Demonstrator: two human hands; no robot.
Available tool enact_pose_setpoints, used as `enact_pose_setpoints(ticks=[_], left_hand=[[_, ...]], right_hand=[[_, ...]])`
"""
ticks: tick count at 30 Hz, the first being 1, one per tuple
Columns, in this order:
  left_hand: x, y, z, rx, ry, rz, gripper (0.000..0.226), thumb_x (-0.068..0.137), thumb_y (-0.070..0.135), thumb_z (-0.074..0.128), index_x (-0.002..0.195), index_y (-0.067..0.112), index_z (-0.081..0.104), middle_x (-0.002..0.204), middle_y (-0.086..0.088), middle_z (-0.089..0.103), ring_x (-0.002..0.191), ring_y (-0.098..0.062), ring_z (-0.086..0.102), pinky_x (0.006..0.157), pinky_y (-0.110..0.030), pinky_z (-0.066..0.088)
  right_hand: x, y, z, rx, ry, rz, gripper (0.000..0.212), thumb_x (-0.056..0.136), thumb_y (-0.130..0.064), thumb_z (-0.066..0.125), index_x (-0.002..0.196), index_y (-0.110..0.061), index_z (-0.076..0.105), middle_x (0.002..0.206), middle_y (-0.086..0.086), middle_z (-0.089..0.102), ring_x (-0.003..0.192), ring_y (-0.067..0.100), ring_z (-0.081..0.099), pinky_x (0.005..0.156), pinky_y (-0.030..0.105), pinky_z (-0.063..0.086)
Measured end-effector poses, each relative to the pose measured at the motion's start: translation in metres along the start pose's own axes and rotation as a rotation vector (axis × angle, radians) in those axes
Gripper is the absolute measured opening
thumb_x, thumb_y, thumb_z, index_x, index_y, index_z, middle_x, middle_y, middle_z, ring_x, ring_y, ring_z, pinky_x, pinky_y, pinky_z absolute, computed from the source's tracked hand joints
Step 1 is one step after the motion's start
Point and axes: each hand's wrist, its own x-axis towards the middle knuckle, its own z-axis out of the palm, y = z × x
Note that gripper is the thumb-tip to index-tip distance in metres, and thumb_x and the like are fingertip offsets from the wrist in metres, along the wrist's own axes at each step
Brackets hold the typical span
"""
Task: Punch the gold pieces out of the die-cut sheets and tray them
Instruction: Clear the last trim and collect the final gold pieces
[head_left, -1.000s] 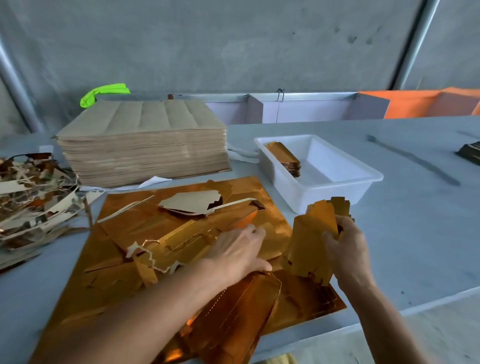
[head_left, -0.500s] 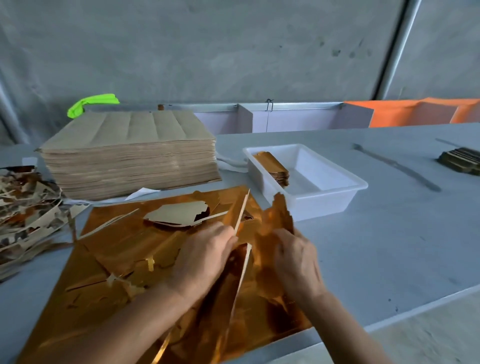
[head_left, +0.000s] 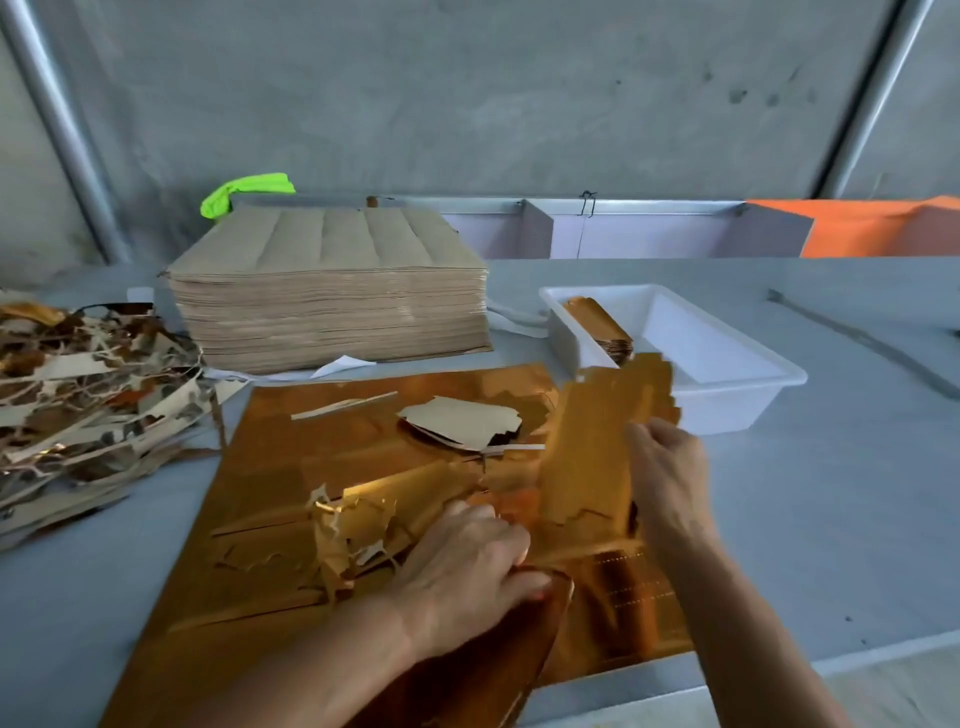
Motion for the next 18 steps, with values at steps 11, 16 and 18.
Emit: enact_pose_setpoints(ticks=[11, 16, 18], left_hand=[[0.022, -0.030, -0.045, -0.229, -0.047, -0.279, 0.078, 0.073, 0.085, 0.028, 0.064, 0.012, 0.055, 0.068, 0.005, 0.058, 0.054, -0.013, 0.053, 0.056, -0.027, 0.046], [0.057, -0.032, -0.009, 0.221, -0.030, -0.338, 0.053, 0.085, 0.055, 0.056, 0.119, 0.015, 0.054, 0.129, -0.007, 0.048, 0.110, -0.019, 0.053, 0.083, -0.028, 0.049], [0.057, -0.042, -0.001, 0.193, -0.056, -0.346, 0.040, 0.089, 0.047, 0.057, 0.113, 0.015, 0.058, 0.127, -0.006, 0.051, 0.110, -0.020, 0.053, 0.084, -0.029, 0.047]], right_hand=[[0.014, 0.009, -0.022, -0.326, 0.180, -0.138, 0.015, 0.091, -0.008, 0.052, 0.079, 0.000, 0.052, 0.069, 0.010, 0.050, 0.058, 0.021, 0.045, 0.050, 0.027, 0.036], [-0.002, 0.008, 0.016, -0.384, 0.011, -0.335, 0.046, 0.097, 0.003, 0.036, 0.139, -0.014, 0.033, 0.093, 0.006, 0.049, 0.071, 0.020, 0.047, 0.062, 0.028, 0.040], [-0.001, 0.012, 0.025, -0.476, -0.057, -0.392, 0.062, 0.095, 0.008, 0.035, 0.148, -0.021, 0.021, 0.105, 0.007, 0.049, 0.084, 0.025, 0.050, 0.071, 0.030, 0.040]])
